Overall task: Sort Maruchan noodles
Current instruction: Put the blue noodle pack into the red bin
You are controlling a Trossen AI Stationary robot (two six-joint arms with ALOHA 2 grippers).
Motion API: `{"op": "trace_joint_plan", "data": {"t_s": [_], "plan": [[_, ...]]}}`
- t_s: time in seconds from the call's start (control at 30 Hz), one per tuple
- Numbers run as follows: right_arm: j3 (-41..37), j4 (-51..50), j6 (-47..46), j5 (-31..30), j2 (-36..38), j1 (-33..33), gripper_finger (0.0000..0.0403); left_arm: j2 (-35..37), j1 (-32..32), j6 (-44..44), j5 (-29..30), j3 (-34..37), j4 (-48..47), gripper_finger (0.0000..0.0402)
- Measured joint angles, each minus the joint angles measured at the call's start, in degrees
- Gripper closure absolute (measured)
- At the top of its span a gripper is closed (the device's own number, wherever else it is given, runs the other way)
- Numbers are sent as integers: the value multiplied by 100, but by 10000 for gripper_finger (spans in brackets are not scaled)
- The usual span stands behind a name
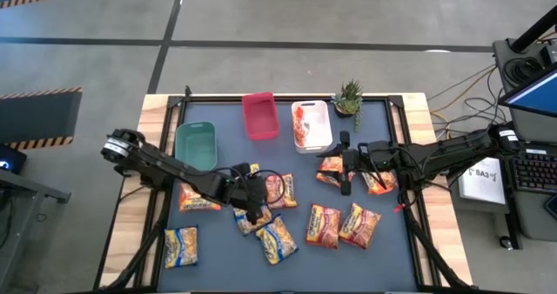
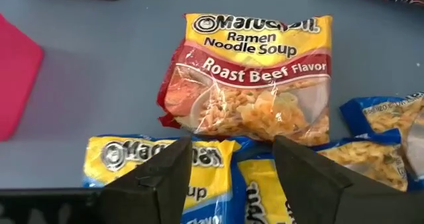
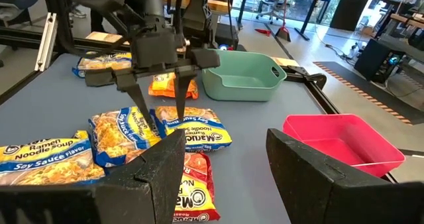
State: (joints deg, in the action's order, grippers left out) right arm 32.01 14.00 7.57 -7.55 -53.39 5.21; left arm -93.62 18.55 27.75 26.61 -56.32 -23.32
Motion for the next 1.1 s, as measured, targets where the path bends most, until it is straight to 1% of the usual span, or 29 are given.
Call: {"op": "trace_joint_plan", "data": {"t_s": [0.07, 0.23, 0.43, 0.63, 0.7, 0.77, 0.83, 0.9, 0.93, 0.97, 1.1], "plan": [[0, 0, 0, 0, 0, 0, 202, 0, 0, 14, 4, 201, 272, 204], [0, 0, 1, 0, 0, 0, 202, -4, 0, 167, 287, 722, 851, 209], [0, 0, 14, -2, 0, 0, 202, -4, 0, 160, 396, 1245, 1868, 221], [0, 2, 17, -2, -2, 0, 202, -4, 0, 151, 400, 1360, 1931, 243], [0, 1, 16, -2, 0, 0, 202, -4, 0, 149, 400, 1377, 1920, 258], [0, 0, 17, -2, -1, 0, 202, -4, 0, 140, 401, 1396, 1910, 284], [0, 0, 50, -5, -2, 0, 202, -4, 0, 129, 401, 1416, 1894, 321], [0, 2, 63, -9, -2, 0, 202, -4, 0, 125, 402, 1434, 1883, 369], [0, 2, 63, -10, -2, 0, 202, -4, 0, 127, 402, 1445, 1883, 384], [0, 0, 62, -12, -1, 0, 202, -4, -2, 133, 404, 1447, 1883, 392], [0, 0, 61, -50, -2, 0, 202, -6, -7, 95, 443, 1403, 1876, 398]]}}
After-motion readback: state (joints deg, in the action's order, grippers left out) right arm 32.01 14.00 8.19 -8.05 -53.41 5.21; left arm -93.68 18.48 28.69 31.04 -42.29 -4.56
